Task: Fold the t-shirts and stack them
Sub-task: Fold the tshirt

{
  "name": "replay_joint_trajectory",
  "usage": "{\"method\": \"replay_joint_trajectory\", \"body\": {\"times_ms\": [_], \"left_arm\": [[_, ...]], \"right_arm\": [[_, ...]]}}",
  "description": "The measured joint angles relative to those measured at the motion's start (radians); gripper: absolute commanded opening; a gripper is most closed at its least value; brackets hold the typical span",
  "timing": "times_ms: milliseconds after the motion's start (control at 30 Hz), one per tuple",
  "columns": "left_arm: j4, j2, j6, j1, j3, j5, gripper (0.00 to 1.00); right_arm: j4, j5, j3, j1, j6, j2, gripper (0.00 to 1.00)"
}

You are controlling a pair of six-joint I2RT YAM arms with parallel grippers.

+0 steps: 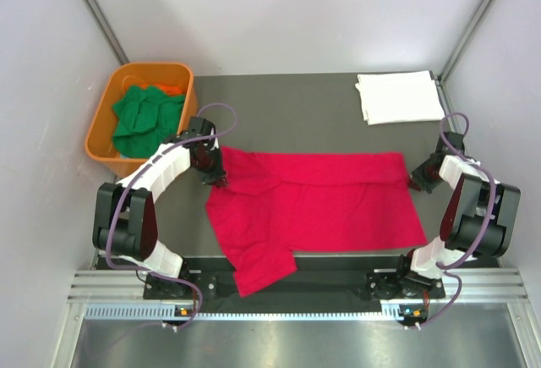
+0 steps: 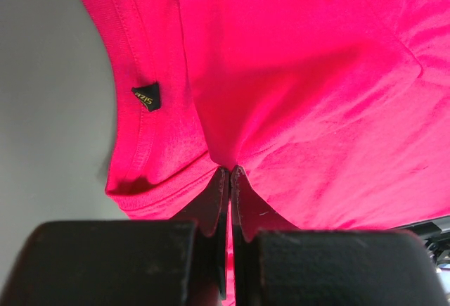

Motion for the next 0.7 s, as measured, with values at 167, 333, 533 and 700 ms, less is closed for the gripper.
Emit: {"method": "replay_joint_trajectory", "body": {"times_ms": [167,333,533,700], "left_arm": [[0.003,0.000,-0.006,0.000,0.000,0.002,0.00],[-0.016,0.000,-0.006,0.000,0.048,-0.016,0.00],[-0.020,-0.006,-0.006,0.000,0.121,-0.029,0.00],[-0.024,-0.006,-0.006,0.000,0.129,-0.025,0.00]], "right_arm": [[0.021,-0.013,0.000,0.000,-0.003,0.005,0.00],[0.014,-0.005,0.000,0.000,-0.013,0.001,0.00],[-0.018,0.021,0.002,0.000,-0.034,-0.038,0.00],[-0.040,0.027,0.015,0.000,-0.037,-0.062,0.00]]}}
